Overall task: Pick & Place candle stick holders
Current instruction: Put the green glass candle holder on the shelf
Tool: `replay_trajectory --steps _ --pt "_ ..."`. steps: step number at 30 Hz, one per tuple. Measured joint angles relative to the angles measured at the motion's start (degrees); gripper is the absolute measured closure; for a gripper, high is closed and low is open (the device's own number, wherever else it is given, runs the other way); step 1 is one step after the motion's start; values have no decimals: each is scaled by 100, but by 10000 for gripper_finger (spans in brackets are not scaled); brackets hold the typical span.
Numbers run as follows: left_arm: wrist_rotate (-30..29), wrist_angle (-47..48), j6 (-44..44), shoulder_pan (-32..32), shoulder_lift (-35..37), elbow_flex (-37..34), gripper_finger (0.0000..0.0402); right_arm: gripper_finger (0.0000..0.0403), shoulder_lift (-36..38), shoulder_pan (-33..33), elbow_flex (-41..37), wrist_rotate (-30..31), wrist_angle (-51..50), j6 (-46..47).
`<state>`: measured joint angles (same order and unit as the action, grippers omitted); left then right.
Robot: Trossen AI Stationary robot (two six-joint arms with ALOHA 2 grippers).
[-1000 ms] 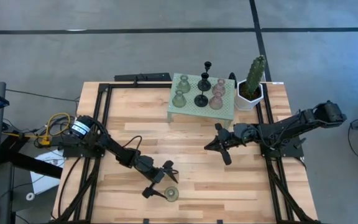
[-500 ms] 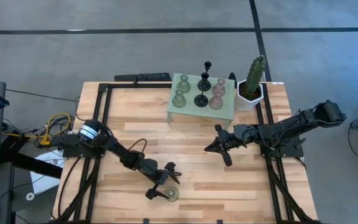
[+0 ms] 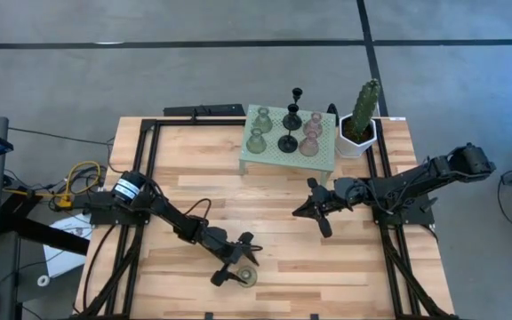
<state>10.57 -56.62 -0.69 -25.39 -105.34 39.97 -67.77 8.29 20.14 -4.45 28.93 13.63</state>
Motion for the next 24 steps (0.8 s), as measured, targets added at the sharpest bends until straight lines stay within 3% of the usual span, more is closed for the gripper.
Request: replay_trajectory --steps 11,17,21,24 --pt "-6 -1 -2 9 0 0 204 403 0 0 0 1 1 0" --pt "-369 -70 2 4 2 2 273 403 0 0 0 1 2 0" --pt "-696 -61 -70 4 2 2 278 403 0 0 0 0 0 0" --pt "-786 -63 -382 18 5 2 259 403 0 0 -1 0 0 0"
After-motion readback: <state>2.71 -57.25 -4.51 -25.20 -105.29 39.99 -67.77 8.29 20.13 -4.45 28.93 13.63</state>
